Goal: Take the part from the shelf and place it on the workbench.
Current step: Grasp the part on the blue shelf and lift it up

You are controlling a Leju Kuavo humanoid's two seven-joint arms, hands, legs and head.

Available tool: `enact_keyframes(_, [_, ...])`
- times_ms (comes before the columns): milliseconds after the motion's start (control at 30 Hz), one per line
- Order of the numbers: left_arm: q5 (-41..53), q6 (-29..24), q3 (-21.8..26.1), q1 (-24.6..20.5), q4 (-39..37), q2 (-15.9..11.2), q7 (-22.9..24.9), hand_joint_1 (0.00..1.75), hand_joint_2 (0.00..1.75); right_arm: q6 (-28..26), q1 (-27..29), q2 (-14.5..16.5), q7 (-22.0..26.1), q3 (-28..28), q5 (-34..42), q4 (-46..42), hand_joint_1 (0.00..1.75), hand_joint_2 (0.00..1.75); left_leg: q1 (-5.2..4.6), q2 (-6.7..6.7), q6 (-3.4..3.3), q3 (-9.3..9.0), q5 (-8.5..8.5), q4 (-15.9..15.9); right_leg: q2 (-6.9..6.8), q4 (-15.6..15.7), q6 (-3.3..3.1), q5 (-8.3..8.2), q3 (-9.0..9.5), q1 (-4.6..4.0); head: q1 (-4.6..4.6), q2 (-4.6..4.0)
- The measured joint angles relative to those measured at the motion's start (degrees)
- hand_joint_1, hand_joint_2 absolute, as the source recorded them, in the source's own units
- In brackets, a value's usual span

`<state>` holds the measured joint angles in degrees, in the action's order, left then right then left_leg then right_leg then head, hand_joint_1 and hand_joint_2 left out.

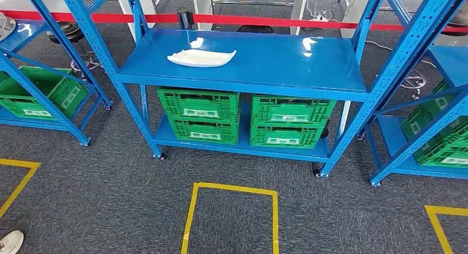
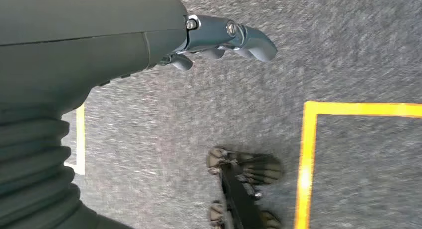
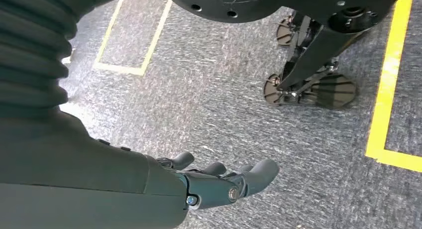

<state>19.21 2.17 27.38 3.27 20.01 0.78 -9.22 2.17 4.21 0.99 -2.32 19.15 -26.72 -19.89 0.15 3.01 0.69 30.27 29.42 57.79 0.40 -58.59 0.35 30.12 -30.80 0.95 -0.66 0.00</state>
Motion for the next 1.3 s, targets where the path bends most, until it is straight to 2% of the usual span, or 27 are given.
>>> enact_keyframes(300, [4.4, 1.4, 9.6, -2.8, -0.4, 0.2, -5.7, 0.00, 0.00, 0.3, -1.5, 0.7, -0.7, 7.0, -8.8, 1.5, 0.00, 0.00, 0.00, -0.01, 0.00, -0.10, 0.00, 0.0, 0.01, 0.0, 0.00, 0.00, 0.06, 0.00, 0.01, 0.00])
enact_keyframes(567, [-0.1, 2.8, 10.0, -4.0, 7.6, 0.7, -9.2, 0.00, 0.00, 0.8, -2.5, 1.2, -1.1, 12.0, -14.9, 2.4, 0.00, 0.00, 0.00, -0.05, 0.00, -0.18, 0.00, 0.0, 0.12, 0.0, 0.00, -0.01, 0.11, 0.00, 0.00, 0.00])
enact_keyframes(833, [-6.6, 3.2, 6.3, -4.0, 20.8, 0.7, -12.5, 0.00, 0.00, 1.2, -3.5, 1.8, -1.1, 16.5, -20.7, 3.5, 0.00, 0.00, 0.00, -0.05, 0.01, -0.20, -0.01, 0.0, 0.12, 0.0, 0.00, -0.01, 0.15, 0.00, 0.00, 0.00])
enact_keyframes(1300, [-11.4, 0.9, -6.6, -2.1, 47.6, -0.3, -14.7, 0.00, 0.00, 2.0, -4.7, 2.6, -1.1, 21.7, -28.3, 4.9, 0.00, 0.00, 0.00, -0.05, 0.01, -0.20, -0.01, 0.0, 0.12, 0.0, 0.00, -0.01, 0.17, 0.00, 0.01, 0.00])
